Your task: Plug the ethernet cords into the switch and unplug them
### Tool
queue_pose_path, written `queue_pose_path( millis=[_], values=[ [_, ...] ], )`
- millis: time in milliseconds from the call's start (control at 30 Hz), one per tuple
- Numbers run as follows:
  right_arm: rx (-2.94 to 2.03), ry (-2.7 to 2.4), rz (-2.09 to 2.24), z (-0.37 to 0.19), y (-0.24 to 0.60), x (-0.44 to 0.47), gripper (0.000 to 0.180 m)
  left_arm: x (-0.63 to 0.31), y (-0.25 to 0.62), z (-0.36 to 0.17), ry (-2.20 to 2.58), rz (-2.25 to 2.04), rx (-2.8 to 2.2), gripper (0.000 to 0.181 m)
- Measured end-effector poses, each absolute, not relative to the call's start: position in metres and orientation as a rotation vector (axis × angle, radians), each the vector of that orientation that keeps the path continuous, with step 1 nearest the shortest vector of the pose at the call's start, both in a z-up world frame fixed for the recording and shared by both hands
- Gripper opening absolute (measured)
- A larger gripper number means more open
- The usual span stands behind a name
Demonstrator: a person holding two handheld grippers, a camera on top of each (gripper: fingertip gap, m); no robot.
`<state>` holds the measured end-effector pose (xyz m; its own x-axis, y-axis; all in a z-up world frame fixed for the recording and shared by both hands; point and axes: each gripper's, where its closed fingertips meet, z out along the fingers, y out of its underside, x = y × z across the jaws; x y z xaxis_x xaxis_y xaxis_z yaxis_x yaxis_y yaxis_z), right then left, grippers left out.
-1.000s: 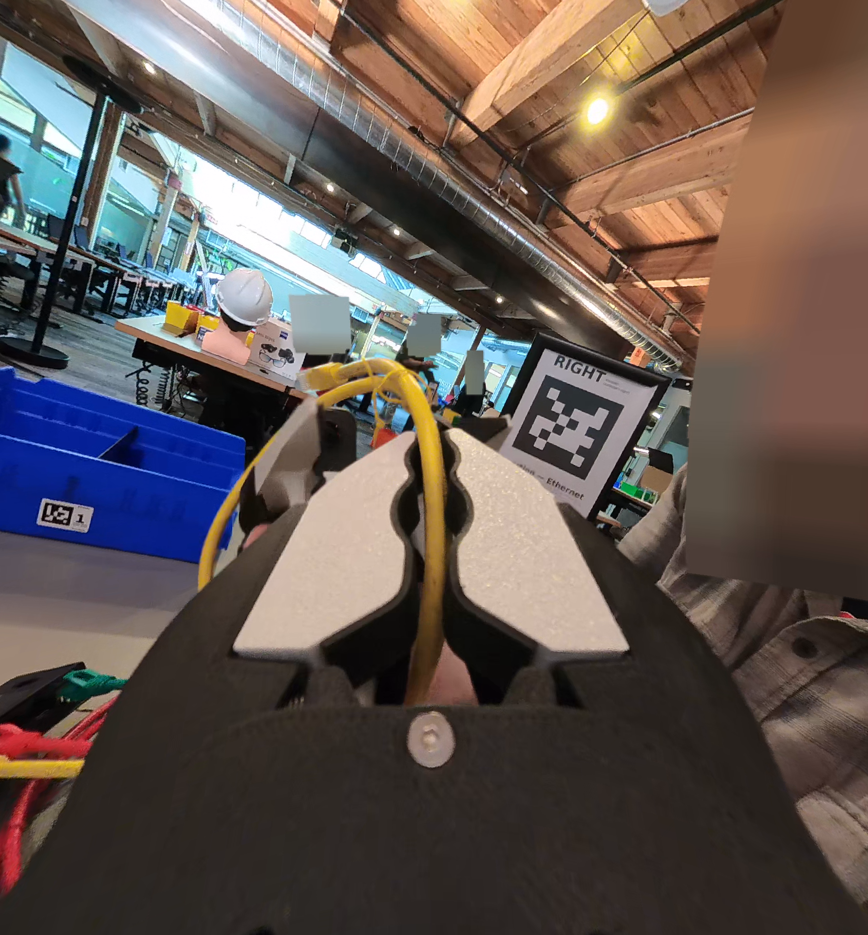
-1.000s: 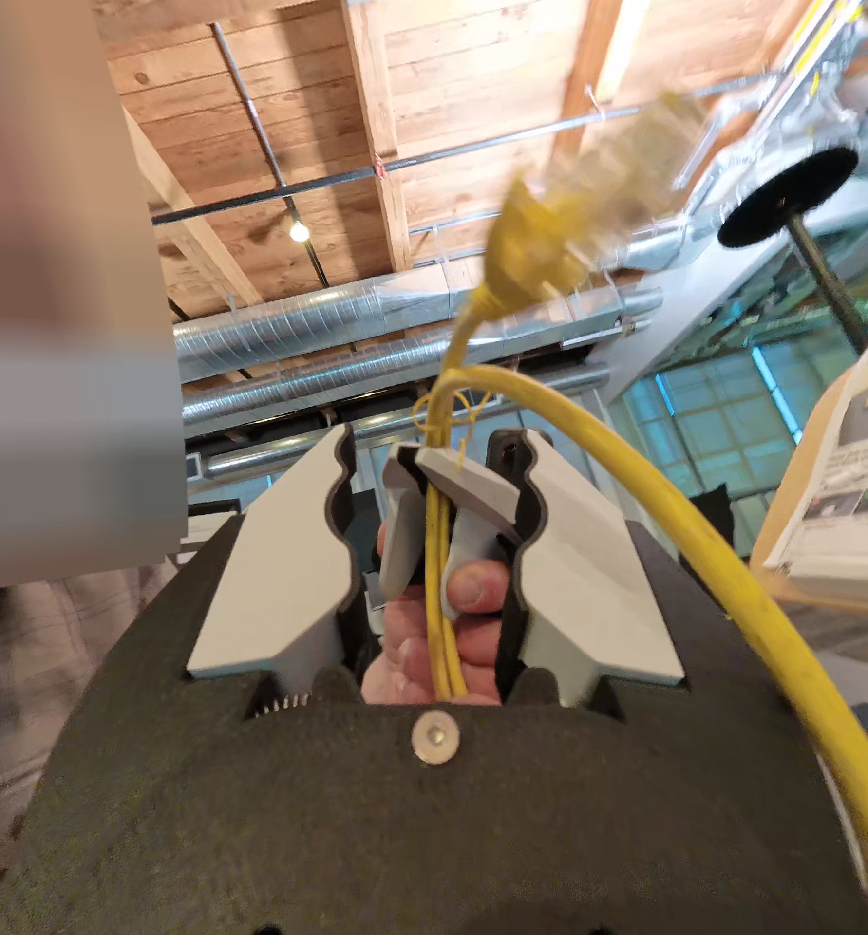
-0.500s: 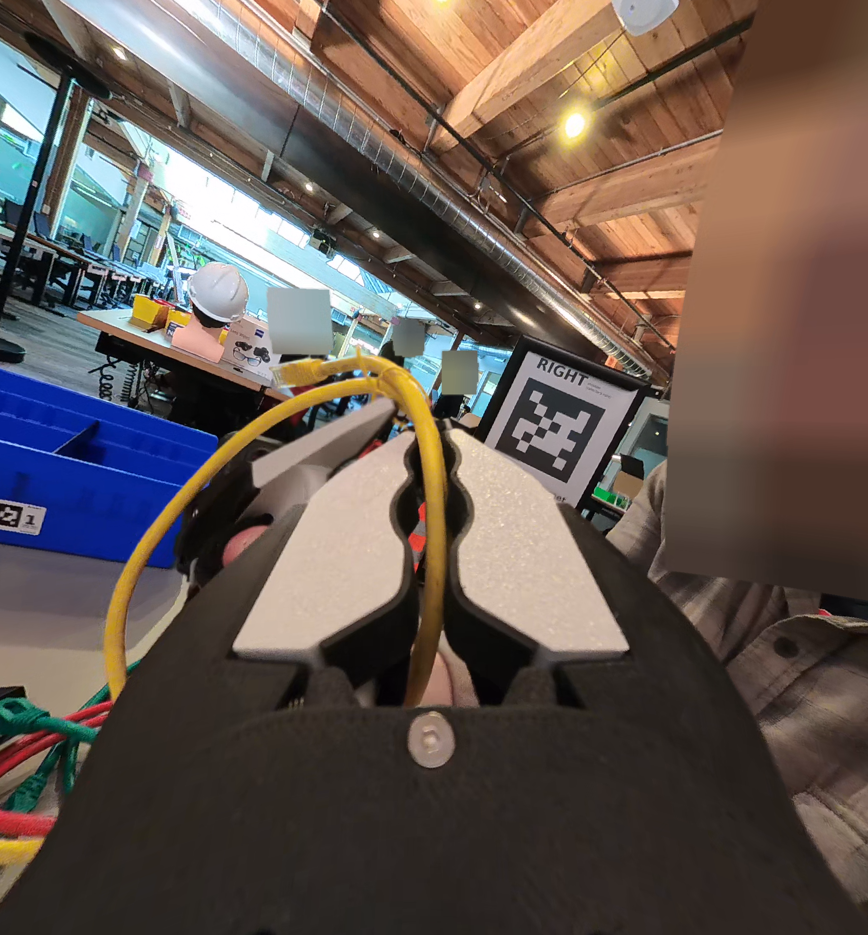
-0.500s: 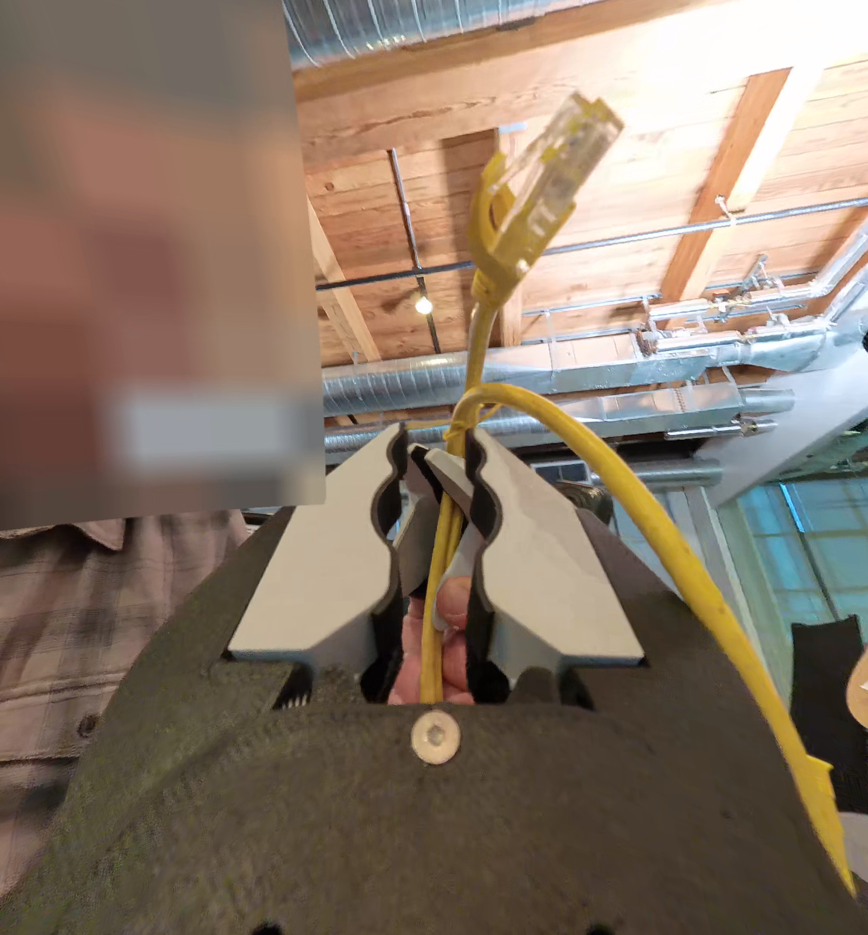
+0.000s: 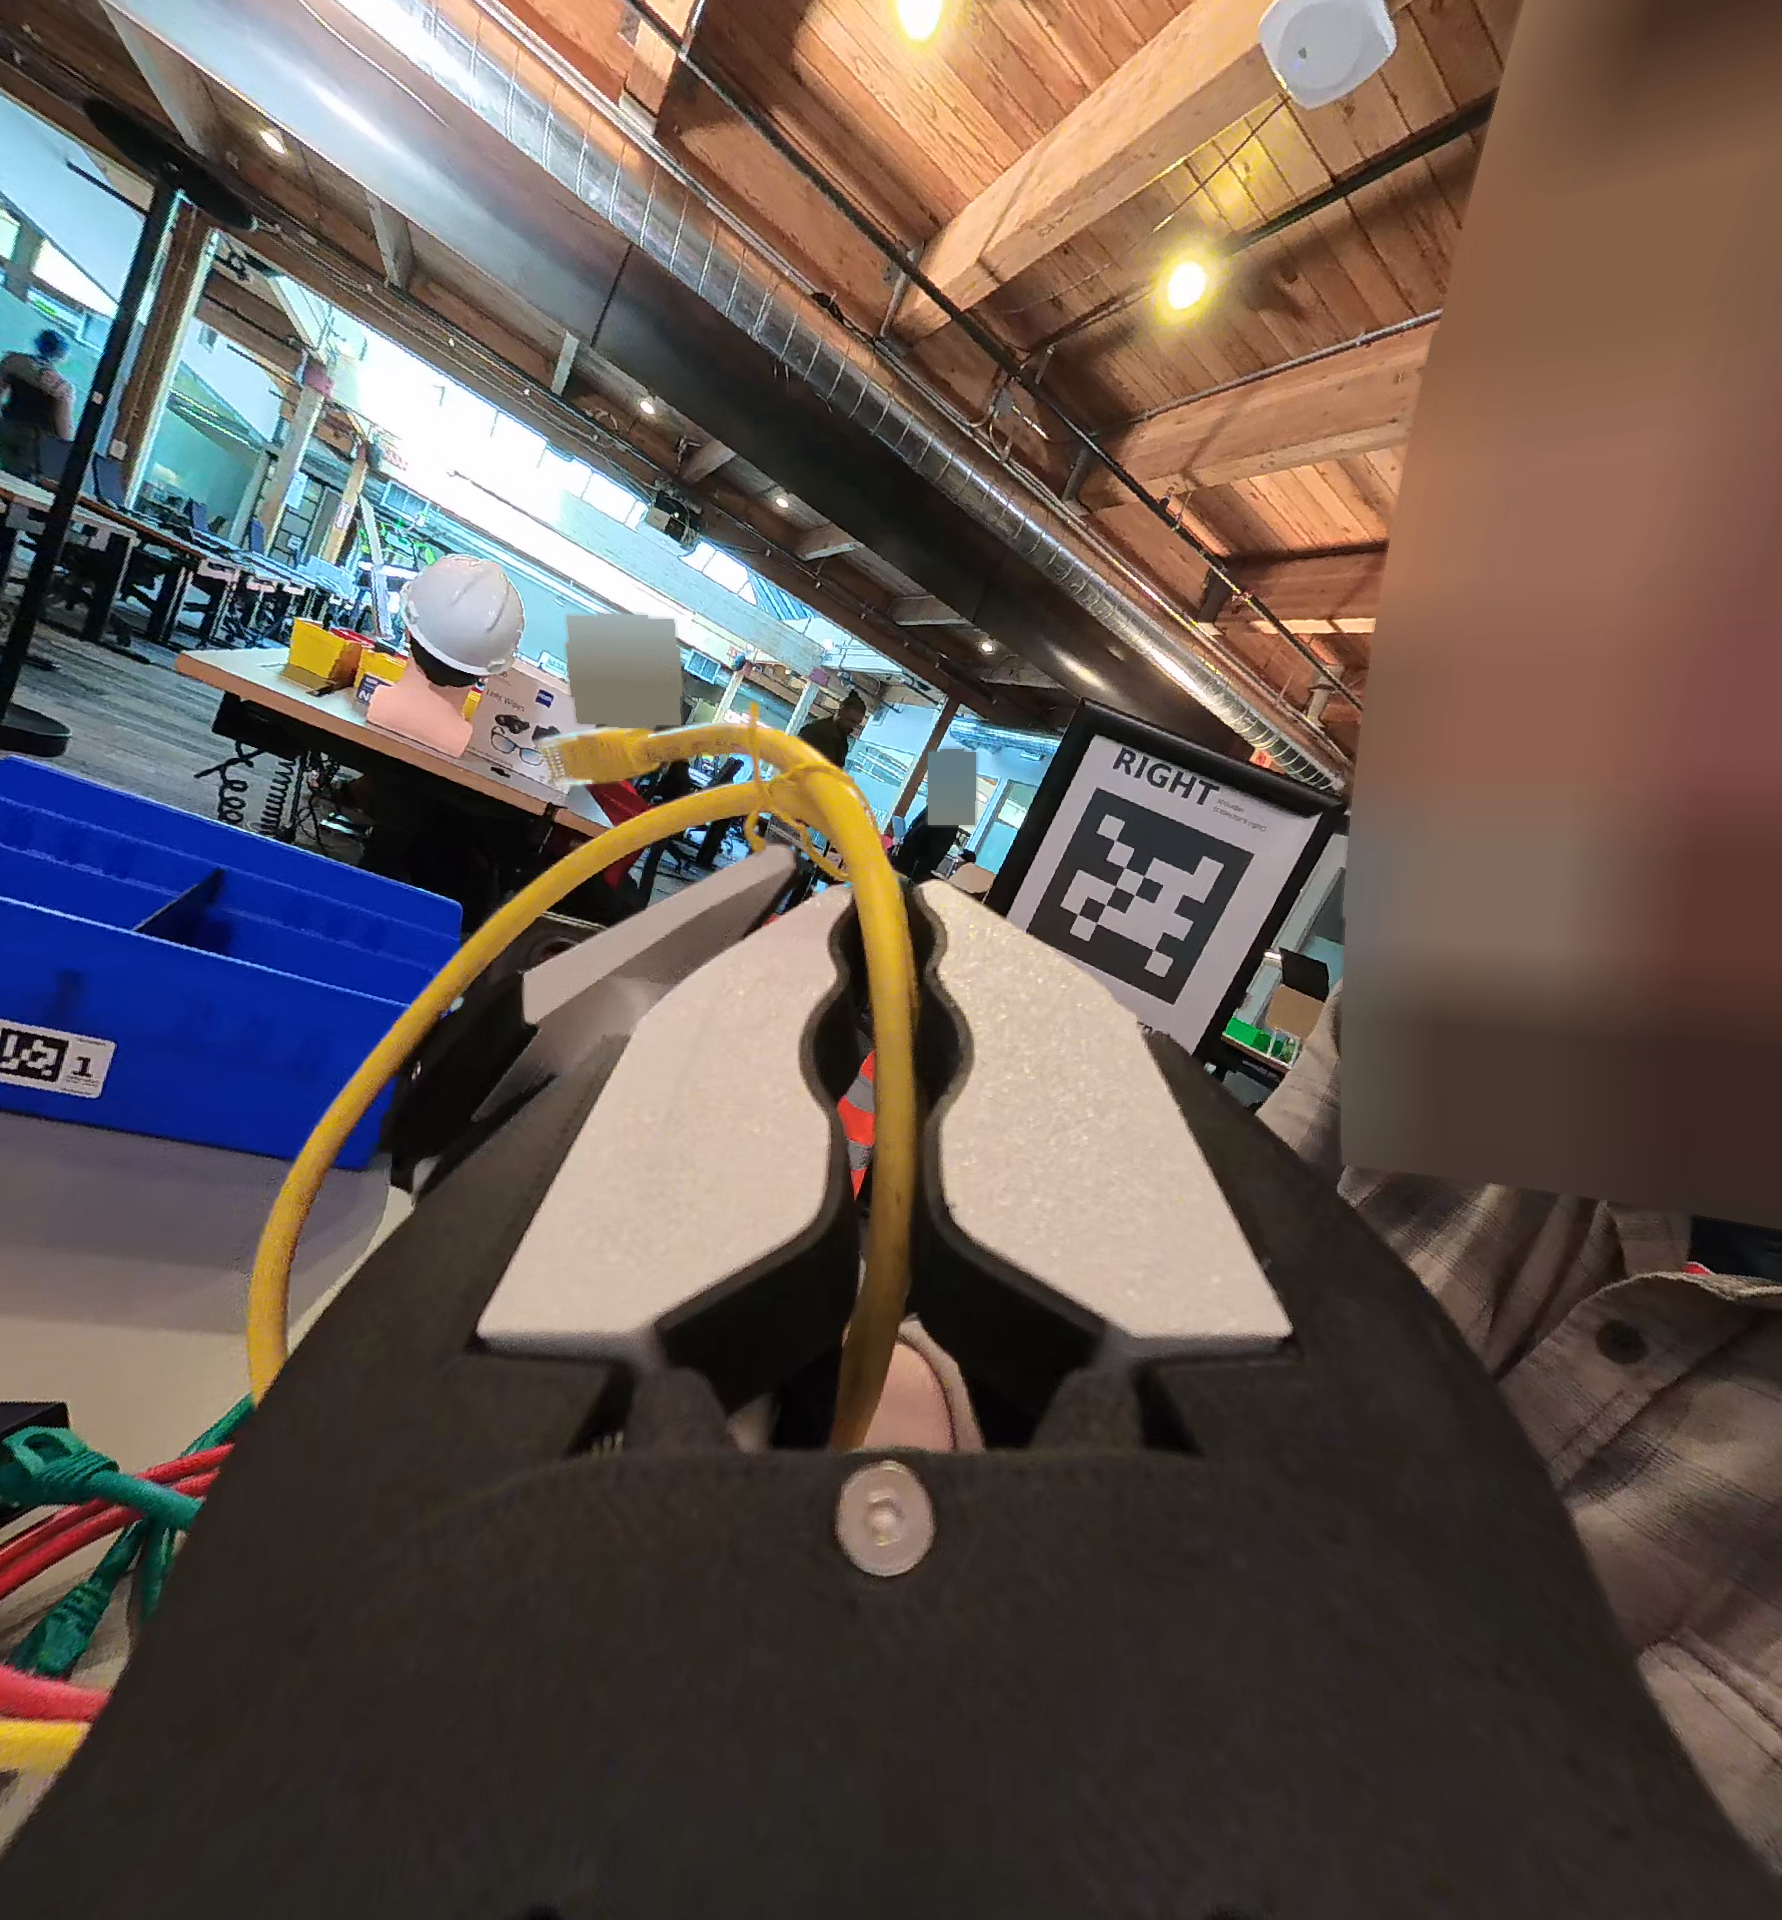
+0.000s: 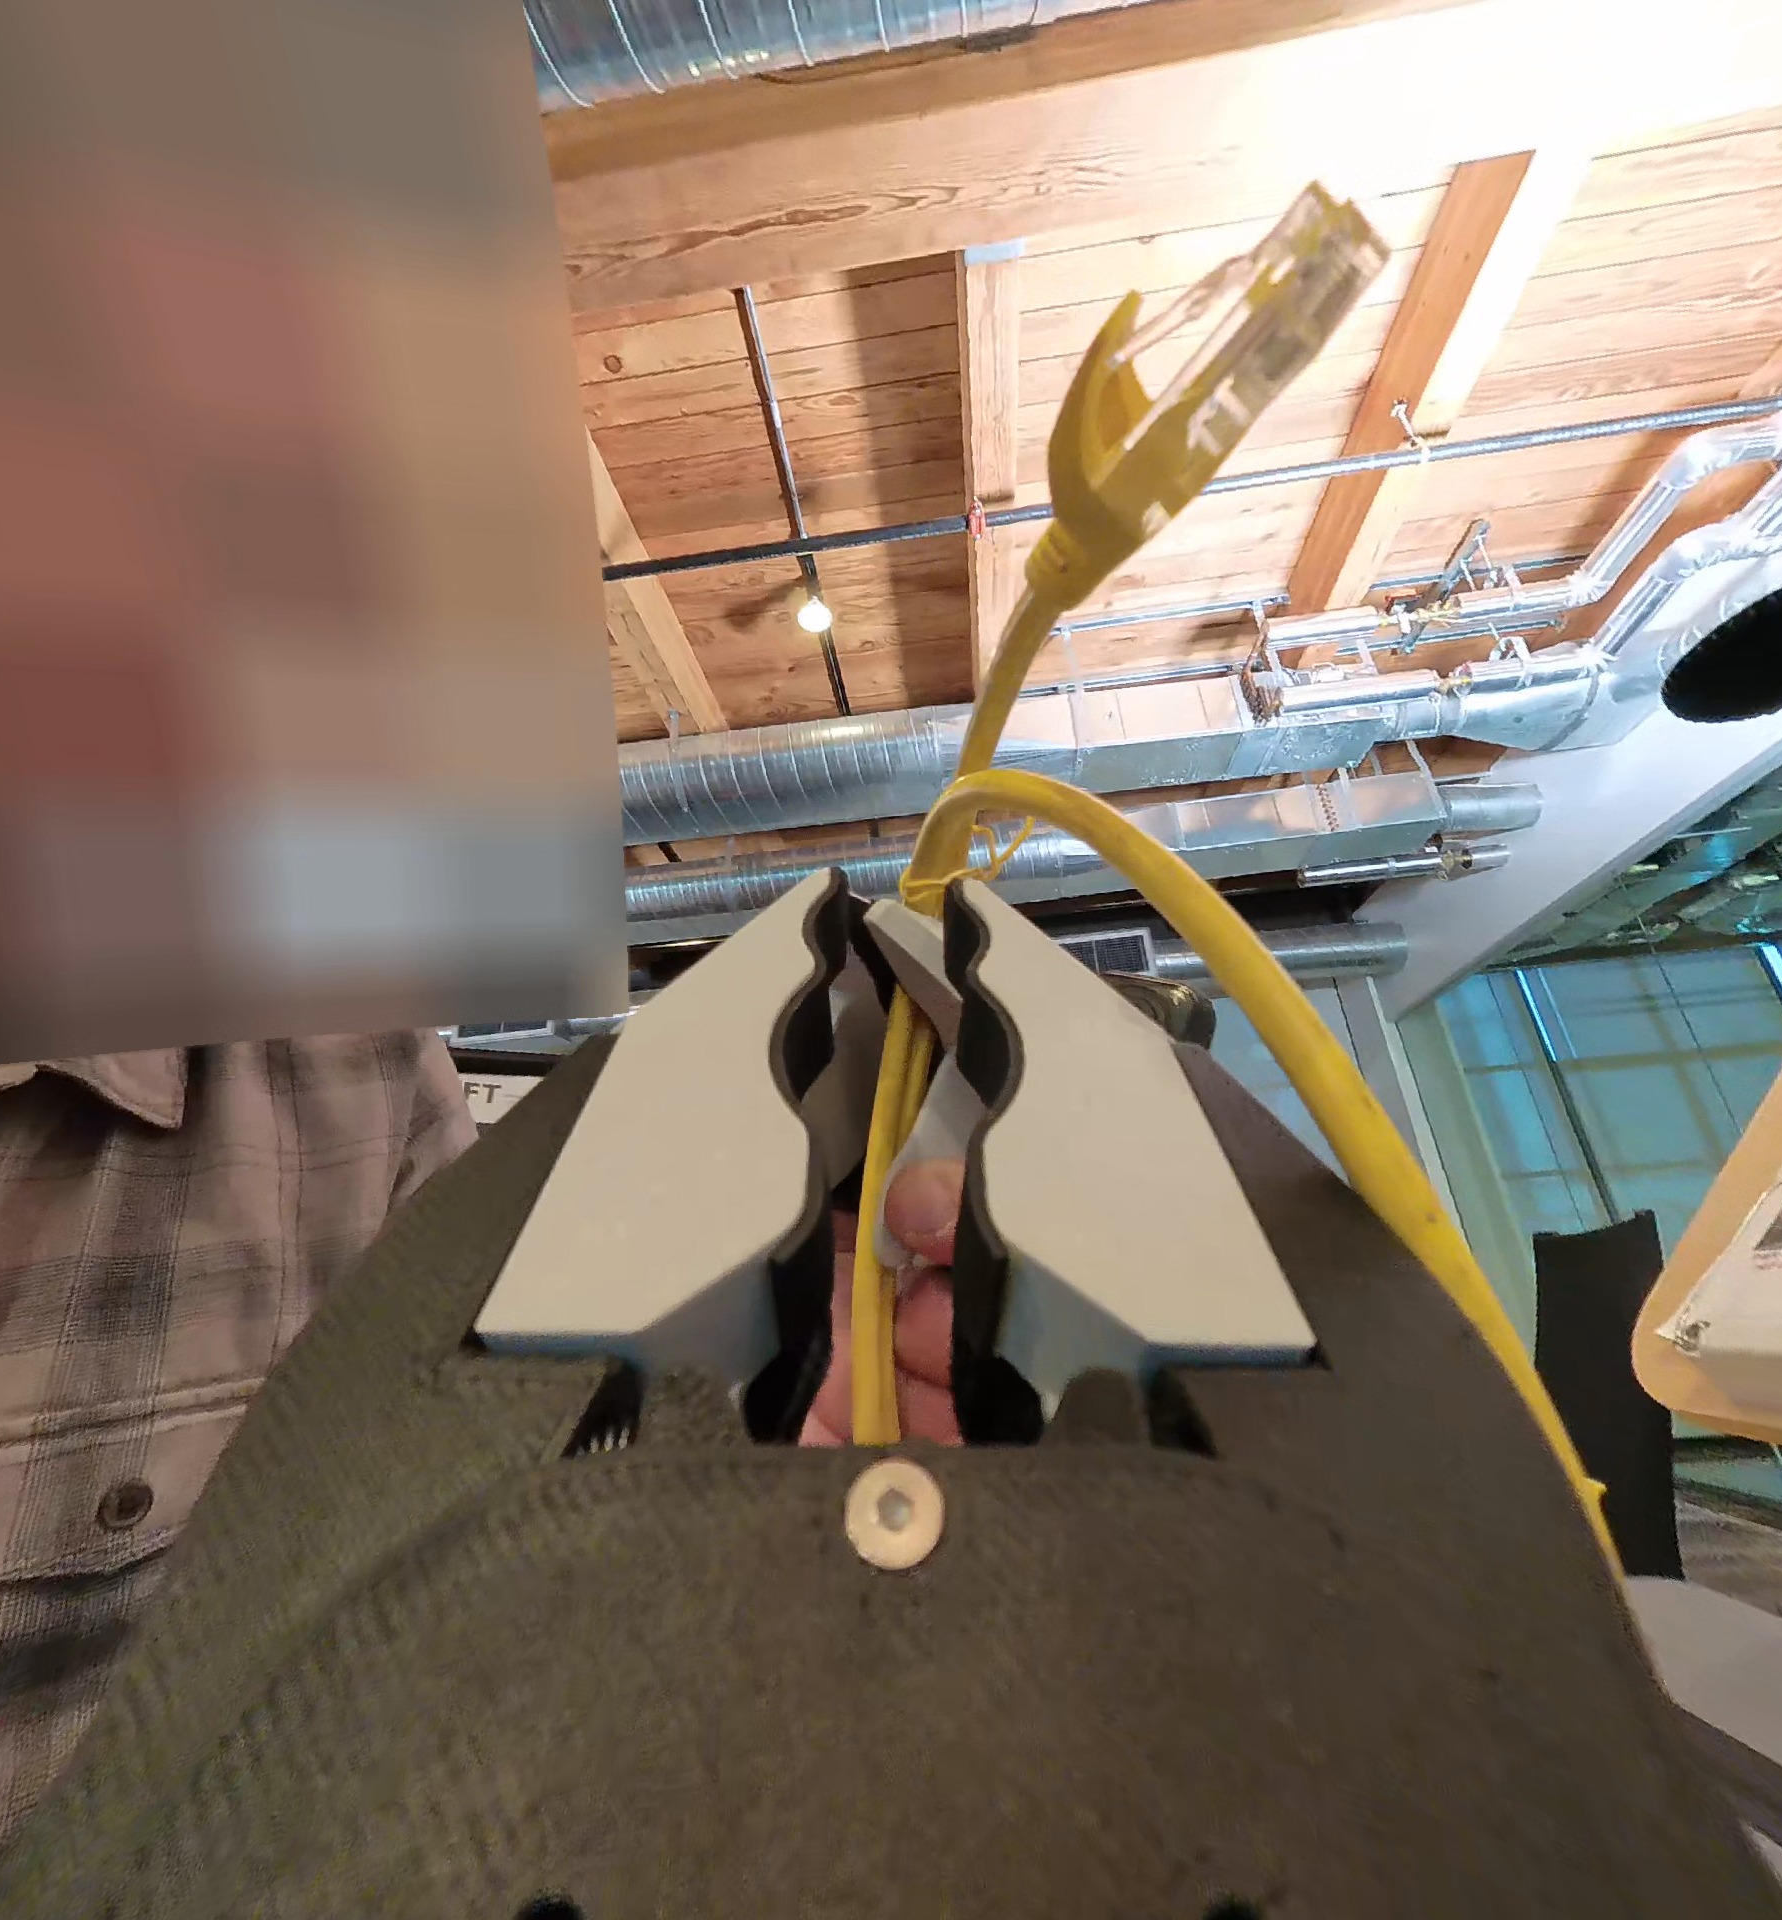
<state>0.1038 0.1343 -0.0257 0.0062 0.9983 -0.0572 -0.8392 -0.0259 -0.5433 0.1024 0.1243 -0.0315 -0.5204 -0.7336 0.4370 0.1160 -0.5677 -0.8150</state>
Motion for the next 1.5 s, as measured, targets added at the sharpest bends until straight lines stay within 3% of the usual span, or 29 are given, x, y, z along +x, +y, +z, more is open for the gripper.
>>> queue_pose_path(
  millis=[233, 467, 867, 1100, 1500],
  values=[
    [-0.501, -0.382, 1.535, -0.027, 0.131, 0.108, 0.010, 0.099, 0.125, -0.027, 1.003, -2.118, -1.088, 0.006],
    [-0.602, -0.316, 1.521, -0.037, 0.145, 0.107, 0.025, 0.099, 0.124, -0.026, 1.005, -2.112, -1.085, 0.006],
    [-0.674, -0.389, 1.401, -0.036, 0.149, 0.101, 0.030, 0.100, 0.120, -0.027, 1.034, -2.151, -1.085, 0.006],
    [-0.630, -0.433, 1.480, -0.037, 0.146, 0.098, 0.005, 0.100, 0.114, -0.027, 1.061, -2.183, -1.071, 0.006],
    [-0.610, -0.419, 1.458, -0.037, 0.145, 0.102, 0.000, 0.102, 0.113, -0.029, 1.062, -2.180, -1.077, 0.006]
  ],
)
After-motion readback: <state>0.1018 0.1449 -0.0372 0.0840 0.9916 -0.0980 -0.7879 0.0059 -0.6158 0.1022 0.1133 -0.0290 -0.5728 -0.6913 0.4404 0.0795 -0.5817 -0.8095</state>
